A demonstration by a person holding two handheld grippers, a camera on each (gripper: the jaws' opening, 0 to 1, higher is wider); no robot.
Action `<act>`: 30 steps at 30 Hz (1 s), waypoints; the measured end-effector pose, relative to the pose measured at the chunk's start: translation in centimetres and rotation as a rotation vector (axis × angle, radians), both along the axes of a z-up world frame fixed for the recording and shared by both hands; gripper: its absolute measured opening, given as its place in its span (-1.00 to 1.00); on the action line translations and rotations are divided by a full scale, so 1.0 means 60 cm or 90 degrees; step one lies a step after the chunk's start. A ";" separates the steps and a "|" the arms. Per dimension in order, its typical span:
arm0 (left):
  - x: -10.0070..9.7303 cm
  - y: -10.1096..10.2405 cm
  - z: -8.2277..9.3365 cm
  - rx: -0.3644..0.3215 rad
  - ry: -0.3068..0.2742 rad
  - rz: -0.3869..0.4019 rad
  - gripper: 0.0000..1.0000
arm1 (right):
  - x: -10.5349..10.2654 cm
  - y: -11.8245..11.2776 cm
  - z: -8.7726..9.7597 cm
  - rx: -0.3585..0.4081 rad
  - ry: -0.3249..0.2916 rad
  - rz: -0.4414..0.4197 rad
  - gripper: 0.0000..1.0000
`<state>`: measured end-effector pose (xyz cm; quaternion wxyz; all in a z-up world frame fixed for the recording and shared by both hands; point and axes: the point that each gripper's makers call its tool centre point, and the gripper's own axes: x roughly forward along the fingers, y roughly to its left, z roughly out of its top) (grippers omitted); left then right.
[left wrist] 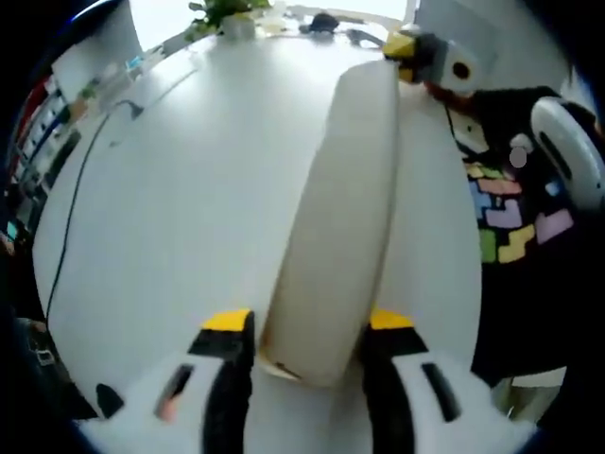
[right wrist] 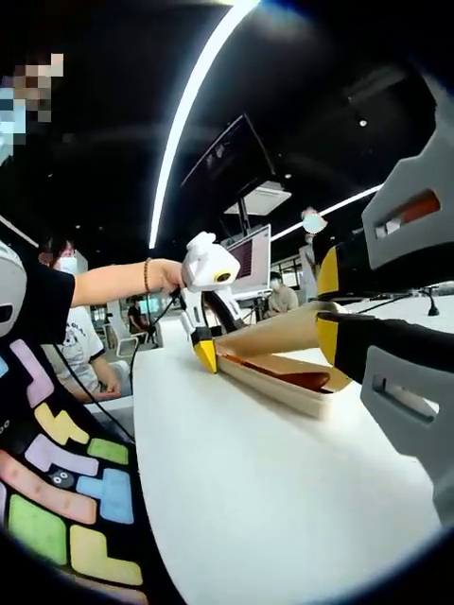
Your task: Arrange the utensils inside the cutlery case until each visible utensil rests in its matching compartment.
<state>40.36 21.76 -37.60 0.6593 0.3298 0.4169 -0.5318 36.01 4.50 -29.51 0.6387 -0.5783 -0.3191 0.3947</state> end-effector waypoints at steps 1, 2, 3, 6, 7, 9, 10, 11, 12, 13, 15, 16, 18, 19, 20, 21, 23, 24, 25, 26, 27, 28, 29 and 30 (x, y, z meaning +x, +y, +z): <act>0.001 0.000 0.000 0.003 0.000 -0.001 -0.09 | 0.001 0.001 -0.005 -0.006 0.005 -0.001 -0.90; 0.001 0.001 0.001 0.005 0.000 -0.002 -0.09 | 0.001 0.001 -0.007 -0.011 0.005 -0.002 -0.90; 0.000 0.000 0.001 0.006 0.001 -0.003 -0.09 | 0.002 0.002 -0.010 -0.015 0.008 -0.002 -0.90; 0.001 0.001 0.002 0.009 0.001 -0.004 -0.10 | 0.002 0.005 -0.015 -0.027 0.017 -0.001 -0.89; 0.001 0.001 0.002 0.009 0.001 -0.004 -0.10 | 0.003 0.006 -0.017 -0.031 0.020 -0.002 -0.89; 0.001 0.000 0.002 0.009 0.001 -0.004 -0.10 | 0.003 0.006 -0.022 -0.042 0.025 -0.003 -0.89; 0.001 0.000 0.002 0.009 0.001 -0.004 -0.10 | 0.003 0.007 -0.025 -0.049 0.026 -0.003 -0.88; 0.002 -0.001 0.002 0.009 0.001 -0.005 -0.10 | 0.004 0.007 -0.028 -0.057 0.029 -0.004 -0.88; 0.002 0.000 0.002 0.009 0.001 -0.004 -0.10 | 0.004 0.007 -0.031 -0.062 0.031 -0.005 -0.88; 0.002 -0.001 0.002 0.010 0.001 -0.004 -0.10 | 0.003 0.008 -0.030 -0.061 0.029 -0.004 -0.88; 0.002 -0.002 0.002 0.011 0.002 -0.005 -0.10 | 0.003 0.008 -0.027 -0.063 0.032 -0.004 -0.88; 0.002 -0.003 0.002 0.011 0.002 -0.005 -0.10 | 0.002 0.008 -0.027 -0.067 0.033 -0.004 -0.88; 0.002 -0.004 0.002 0.011 0.002 -0.005 -0.10 | 0.001 0.006 -0.028 -0.077 0.032 -0.002 -0.87; 0.002 -0.004 0.002 0.011 0.002 -0.004 -0.10 | 0.000 0.005 -0.026 -0.080 0.034 -0.001 -0.87; 0.003 -0.004 0.002 0.011 0.002 -0.004 -0.11 | -0.001 0.004 -0.025 -0.079 0.042 -0.001 -0.88; 0.003 -0.005 0.001 0.011 0.001 -0.004 -0.11 | -0.002 0.002 -0.025 -0.073 0.056 0.002 -0.88; 0.002 -0.006 0.001 0.009 0.001 -0.003 -0.11 | -0.003 -0.004 -0.026 -0.064 0.082 0.002 -0.87; 0.002 -0.006 0.001 0.009 0.001 -0.004 -0.11 | -0.002 -0.009 -0.028 -0.055 0.102 -0.001 -0.85; 0.001 -0.006 0.001 0.008 0.001 -0.004 -0.11 | -0.003 -0.013 -0.030 -0.040 0.134 -0.001 -0.83; 0.001 -0.006 0.001 0.007 0.000 -0.005 -0.11 | -0.006 -0.017 -0.032 -0.021 0.173 0.005 -0.80; 0.001 -0.006 0.001 0.006 0.000 -0.005 -0.11 | -0.007 -0.022 -0.032 -0.003 0.208 0.006 -0.75; 0.001 -0.006 0.001 0.006 -0.001 -0.006 -0.11 | -0.006 -0.026 -0.030 0.009 0.225 0.004 -0.73; 0.001 -0.006 0.001 0.005 -0.001 -0.006 -0.11 | -0.006 -0.032 -0.029 0.027 0.257 0.002 -0.71; 0.001 -0.006 0.001 0.004 -0.001 -0.006 -0.11 | -0.005 -0.039 -0.028 0.047 0.295 -0.007 -0.69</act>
